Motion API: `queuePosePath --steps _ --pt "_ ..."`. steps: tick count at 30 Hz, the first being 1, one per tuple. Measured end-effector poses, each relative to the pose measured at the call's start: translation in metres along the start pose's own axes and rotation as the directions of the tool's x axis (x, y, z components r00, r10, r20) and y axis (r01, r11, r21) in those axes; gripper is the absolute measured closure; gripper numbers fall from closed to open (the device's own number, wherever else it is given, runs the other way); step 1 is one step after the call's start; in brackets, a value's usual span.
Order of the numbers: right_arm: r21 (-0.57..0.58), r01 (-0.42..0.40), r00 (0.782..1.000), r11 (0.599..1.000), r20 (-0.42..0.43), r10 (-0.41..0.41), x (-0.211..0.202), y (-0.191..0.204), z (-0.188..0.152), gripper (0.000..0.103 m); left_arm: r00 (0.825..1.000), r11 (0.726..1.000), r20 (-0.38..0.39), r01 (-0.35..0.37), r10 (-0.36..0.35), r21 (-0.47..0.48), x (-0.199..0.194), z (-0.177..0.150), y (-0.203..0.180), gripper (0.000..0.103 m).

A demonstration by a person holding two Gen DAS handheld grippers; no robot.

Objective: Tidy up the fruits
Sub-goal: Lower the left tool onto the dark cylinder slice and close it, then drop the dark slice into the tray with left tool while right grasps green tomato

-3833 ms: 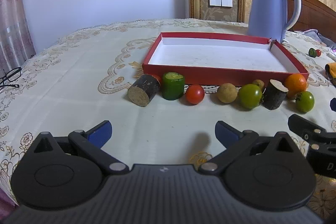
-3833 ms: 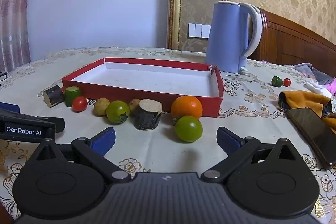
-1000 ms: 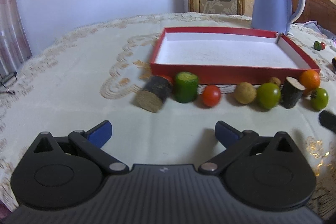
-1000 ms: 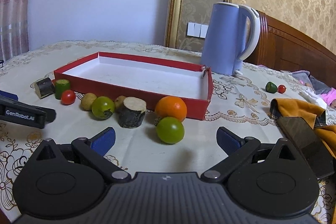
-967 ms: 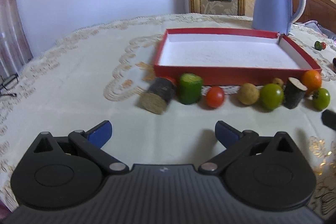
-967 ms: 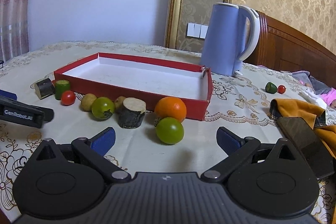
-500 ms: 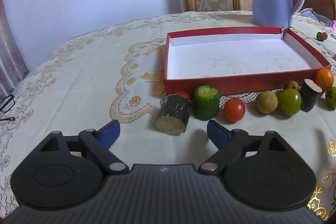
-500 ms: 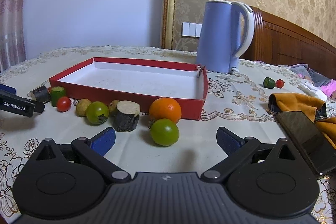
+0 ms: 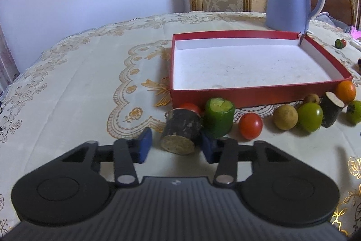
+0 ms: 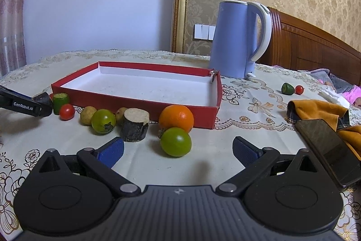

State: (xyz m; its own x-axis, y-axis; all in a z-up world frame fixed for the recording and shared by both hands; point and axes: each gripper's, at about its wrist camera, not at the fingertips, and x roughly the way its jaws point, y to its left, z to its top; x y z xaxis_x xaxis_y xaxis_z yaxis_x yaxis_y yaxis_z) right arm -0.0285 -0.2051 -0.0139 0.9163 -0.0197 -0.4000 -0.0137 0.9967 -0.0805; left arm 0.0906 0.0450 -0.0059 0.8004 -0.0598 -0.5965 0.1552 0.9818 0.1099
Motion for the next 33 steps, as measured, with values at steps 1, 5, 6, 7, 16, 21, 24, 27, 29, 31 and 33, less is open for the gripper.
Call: queuePosePath --steps 1,5,6,7,16,21,24,27,29,31,33 --pt "0.0 0.0 1.0 1.0 0.0 0.0 0.0 0.0 0.0 0.0 1.0 1.0 0.0 0.003 -0.003 -0.003 -0.001 0.0 -0.001 0.068" --pt "-0.002 0.004 1.0 1.0 -0.001 -0.004 0.001 0.0 0.0 0.0 1.0 0.999 0.003 -0.023 0.023 -0.023 -0.002 0.0 -0.003 0.069" --pt "-0.002 0.002 1.0 1.0 -0.001 -0.002 0.001 -0.001 0.0 0.0 1.0 0.999 0.003 -0.026 0.026 -0.032 -0.003 -0.001 -0.003 0.069" --pt "-0.002 0.001 1.0 1.0 -0.002 -0.001 0.001 0.0 0.0 0.0 1.0 0.999 0.003 -0.028 0.028 -0.039 -0.004 -0.001 -0.003 0.069" --pt "-0.022 -0.019 1.0 1.0 -0.021 0.018 0.002 -0.001 0.001 0.0 0.999 0.998 0.028 -0.021 0.023 -0.063 -0.03 -0.003 -0.006 0.073" --pt "-0.072 -0.006 1.0 0.997 -0.024 0.005 -0.001 -0.002 0.002 0.002 0.999 0.998 0.05 0.0 0.003 -0.069 -0.046 -0.007 -0.01 0.073" --pt "-0.082 -0.005 0.999 0.997 -0.037 0.002 0.002 -0.005 0.006 0.021 0.998 0.998 0.057 0.009 -0.005 -0.066 -0.05 -0.008 -0.014 0.073" --pt "-0.091 -0.012 0.998 0.996 -0.056 0.007 0.009 -0.008 0.009 0.024 0.998 0.998 0.066 0.009 -0.005 -0.06 -0.053 -0.009 -0.017 0.074" --pt "-0.108 -0.019 0.998 0.994 -0.07 0.011 0.015 -0.007 0.011 0.033 0.998 0.998 0.07 0.002 0.002 -0.059 -0.054 -0.01 -0.017 0.074" --pt "-0.109 -0.035 0.995 0.993 -0.093 0.025 0.02 -0.006 0.013 0.04 0.998 0.998 0.07 0.001 0.003 -0.064 -0.054 -0.01 -0.016 0.074" --pt "-0.12 -0.037 0.993 0.992 -0.112 0.024 0.027 -0.003 0.014 0.047 0.998 0.997 0.066 0.004 0.001 -0.071 -0.054 -0.012 -0.012 0.074"
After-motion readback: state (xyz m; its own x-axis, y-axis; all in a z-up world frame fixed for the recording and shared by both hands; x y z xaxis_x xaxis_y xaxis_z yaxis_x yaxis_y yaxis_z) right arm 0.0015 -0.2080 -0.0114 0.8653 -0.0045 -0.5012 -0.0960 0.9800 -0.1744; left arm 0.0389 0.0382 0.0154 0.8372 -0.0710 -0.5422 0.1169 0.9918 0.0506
